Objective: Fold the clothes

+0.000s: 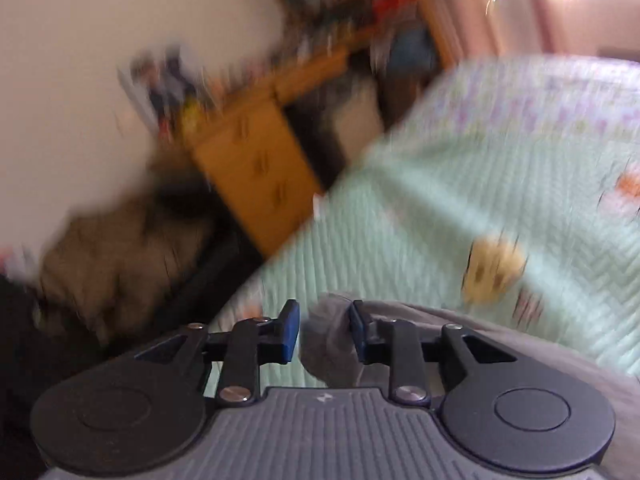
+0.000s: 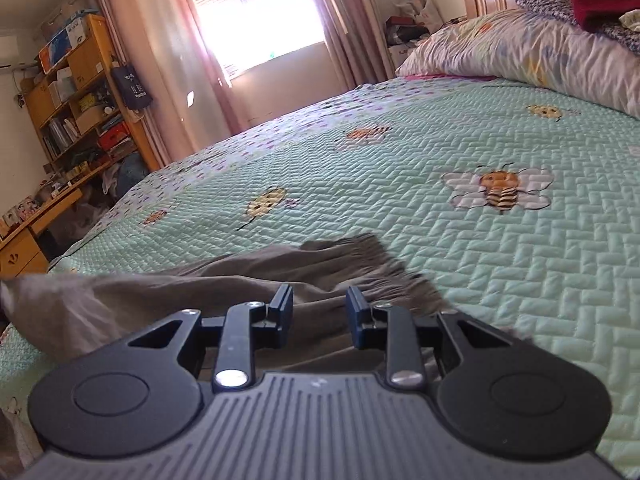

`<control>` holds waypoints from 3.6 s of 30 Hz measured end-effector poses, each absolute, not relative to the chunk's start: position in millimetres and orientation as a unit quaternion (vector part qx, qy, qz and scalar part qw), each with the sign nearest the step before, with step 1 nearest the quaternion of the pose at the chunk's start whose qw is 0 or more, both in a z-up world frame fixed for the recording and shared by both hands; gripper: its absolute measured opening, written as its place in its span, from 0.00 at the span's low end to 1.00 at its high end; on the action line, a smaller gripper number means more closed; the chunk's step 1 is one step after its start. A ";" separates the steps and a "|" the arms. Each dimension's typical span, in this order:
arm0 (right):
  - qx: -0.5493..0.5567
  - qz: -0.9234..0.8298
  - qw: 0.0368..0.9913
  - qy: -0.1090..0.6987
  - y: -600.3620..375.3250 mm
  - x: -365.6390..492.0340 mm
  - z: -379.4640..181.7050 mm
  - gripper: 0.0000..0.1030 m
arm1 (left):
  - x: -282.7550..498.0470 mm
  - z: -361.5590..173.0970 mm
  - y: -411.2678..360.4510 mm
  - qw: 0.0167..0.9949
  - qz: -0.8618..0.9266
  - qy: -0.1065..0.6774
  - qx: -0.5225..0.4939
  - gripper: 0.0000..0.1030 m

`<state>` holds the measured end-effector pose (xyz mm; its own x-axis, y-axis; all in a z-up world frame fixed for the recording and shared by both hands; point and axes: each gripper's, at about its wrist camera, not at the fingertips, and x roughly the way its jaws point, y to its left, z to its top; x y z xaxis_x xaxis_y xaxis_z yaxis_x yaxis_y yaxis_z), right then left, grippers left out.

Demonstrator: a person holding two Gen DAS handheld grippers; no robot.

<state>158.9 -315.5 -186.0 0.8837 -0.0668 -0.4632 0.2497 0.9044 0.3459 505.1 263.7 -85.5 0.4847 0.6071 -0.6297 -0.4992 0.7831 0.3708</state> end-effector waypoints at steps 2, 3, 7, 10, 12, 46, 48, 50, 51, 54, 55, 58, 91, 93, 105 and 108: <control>0.209 -0.095 0.946 0.229 -330.3 153.9 -186.8 0.31 | 491.5 -102.4 291.2 0.845 0.330 0.421 0.000 0.37; 0.215 -0.099 0.944 0.229 -338.9 153.3 -186.3 0.31 | 481.3 -111.5 305.3 0.835 0.334 0.436 -0.032 0.39; 0.238 -0.068 0.937 0.247 -376.0 184.0 -181.7 0.46 | 425.7 -145.2 335.3 0.815 0.340 0.461 -0.090 0.39; 0.253 -0.022 0.925 0.284 -400.4 231.1 -185.1 0.48 | 385.5 -162.2 331.7 0.820 0.317 0.468 -0.090 0.39; 0.245 0.011 0.914 0.323 -404.7 268.1 -194.5 0.48 | 363.6 -167.9 317.5 0.828 0.291 0.472 -0.081 0.39; 0.208 -0.056 0.920 0.328 -440.2 181.4 -199.1 0.57 | 226.0 -152.8 233.7 0.866 0.180 0.465 0.020 0.70; 0.252 -0.044 0.902 0.347 -442.1 182.2 -212.6 0.57 | 218.9 -153.0 229.8 0.868 0.173 0.465 0.009 0.70; 0.281 -0.019 0.890 0.358 -437.0 186.9 -223.2 0.57 | 212.5 -154.3 226.9 0.868 0.173 0.465 -0.006 0.70; 0.273 -0.022 0.892 0.361 -428.5 187.1 -225.6 0.55 | 208.6 -154.8 227.4 0.868 0.176 0.464 -0.015 0.70; 0.250 -0.024 0.899 0.358 -404.6 184.7 -220.7 0.19 | 196.0 -154.6 233.5 0.865 0.191 0.463 -0.045 0.70; 0.259 -0.015 0.901 0.348 -400.9 179.9 -215.0 0.16 | 191.1 -153.6 237.9 0.863 0.196 0.462 -0.054 0.70; 0.267 -0.061 0.913 0.304 -400.5 161.6 -184.0 0.12 | 175.9 -150.4 252.0 0.861 0.209 0.458 -0.069 0.73; 0.179 0.044 0.943 0.277 -269.0 106.7 -163.7 0.37 | 135.1 -182.1 290.2 0.926 0.088 0.362 0.064 0.74; 0.177 0.038 0.940 0.287 -268.5 106.0 -166.4 0.37 | 136.9 -182.2 290.6 0.928 0.049 0.359 0.083 0.70; 0.188 0.025 0.924 0.331 -258.5 112.5 -180.5 0.37 | 155.9 -185.2 275.9 0.917 -0.122 0.345 0.162 0.62; 0.179 0.021 0.926 0.332 -254.5 110.5 -180.1 0.37 | 162.6 -180.5 273.5 0.916 -0.156 0.348 0.126 0.25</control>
<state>110.5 -254.5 -180.1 0.7793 0.1566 -0.6067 0.0804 0.9353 0.3447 162.6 273.5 -180.5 0.7086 -0.1982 -0.6772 0.3739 0.9194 0.1221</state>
